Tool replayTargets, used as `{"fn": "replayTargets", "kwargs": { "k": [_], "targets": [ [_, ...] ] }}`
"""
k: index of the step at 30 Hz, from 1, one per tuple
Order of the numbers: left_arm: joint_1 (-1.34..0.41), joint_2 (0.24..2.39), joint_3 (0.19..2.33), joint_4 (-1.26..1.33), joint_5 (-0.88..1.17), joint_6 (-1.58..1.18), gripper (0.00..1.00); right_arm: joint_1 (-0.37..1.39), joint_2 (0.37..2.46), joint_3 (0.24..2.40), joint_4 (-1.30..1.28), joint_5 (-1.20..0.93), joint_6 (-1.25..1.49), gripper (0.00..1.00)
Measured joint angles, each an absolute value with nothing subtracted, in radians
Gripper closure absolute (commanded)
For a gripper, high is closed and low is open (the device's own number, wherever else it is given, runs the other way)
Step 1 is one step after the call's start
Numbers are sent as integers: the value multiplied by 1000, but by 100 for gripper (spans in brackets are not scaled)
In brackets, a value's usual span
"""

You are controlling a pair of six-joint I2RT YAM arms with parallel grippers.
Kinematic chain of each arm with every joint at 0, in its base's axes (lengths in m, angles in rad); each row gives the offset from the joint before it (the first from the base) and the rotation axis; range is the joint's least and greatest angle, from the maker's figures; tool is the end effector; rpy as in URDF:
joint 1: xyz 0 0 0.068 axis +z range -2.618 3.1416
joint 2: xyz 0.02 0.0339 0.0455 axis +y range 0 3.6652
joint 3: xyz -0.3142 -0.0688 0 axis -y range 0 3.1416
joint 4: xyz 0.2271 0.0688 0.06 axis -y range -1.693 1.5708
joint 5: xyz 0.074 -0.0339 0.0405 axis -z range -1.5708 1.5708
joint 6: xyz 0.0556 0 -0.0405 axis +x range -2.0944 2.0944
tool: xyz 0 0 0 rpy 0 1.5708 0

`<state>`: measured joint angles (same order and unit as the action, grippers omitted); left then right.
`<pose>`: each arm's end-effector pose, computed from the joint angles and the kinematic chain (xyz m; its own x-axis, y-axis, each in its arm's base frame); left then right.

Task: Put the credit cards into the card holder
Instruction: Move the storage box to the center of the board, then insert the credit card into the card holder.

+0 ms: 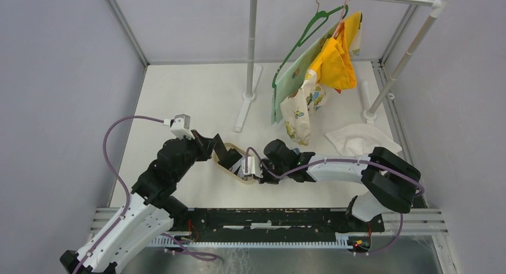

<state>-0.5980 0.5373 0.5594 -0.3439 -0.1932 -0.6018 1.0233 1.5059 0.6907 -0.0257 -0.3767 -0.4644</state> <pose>0.0868 -0.0462 0.2987 -0.4430 -0.3705 -0.8164 0.1834 0.8539 -0.4870 0.1298 0.2521 0.2092 0.0659 -0.6919 -0.7190 -0.9978 -0.0395 -0.0535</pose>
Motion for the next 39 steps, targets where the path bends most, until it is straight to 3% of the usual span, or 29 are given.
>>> {"fn": "replayTargets", "kwargs": {
  "k": [10, 13, 19, 25, 31, 39],
  "targets": [
    [-598, 421, 570, -443, -303, -603, 98, 1028, 1775, 1058, 85, -226, -408, 97],
    [-598, 406, 572, -452, -307, -602, 98, 1027, 1813, 1129, 88, -232, -393, 92],
    [-598, 404, 564, -433, -233, -601, 98, 980, 1702, 1128, -97, -376, -509, 45],
    [-598, 423, 462, -219, -11, -600, 98, 928, 1378, 963, -324, -513, -748, 4],
    [-608, 591, 353, 109, 252, -603, 98, 810, 1098, 694, -327, -663, -794, 2],
    [-828, 782, 355, 397, 280, -574, 98, 662, 1082, 572, -166, -839, -584, 3]
  ]
}}
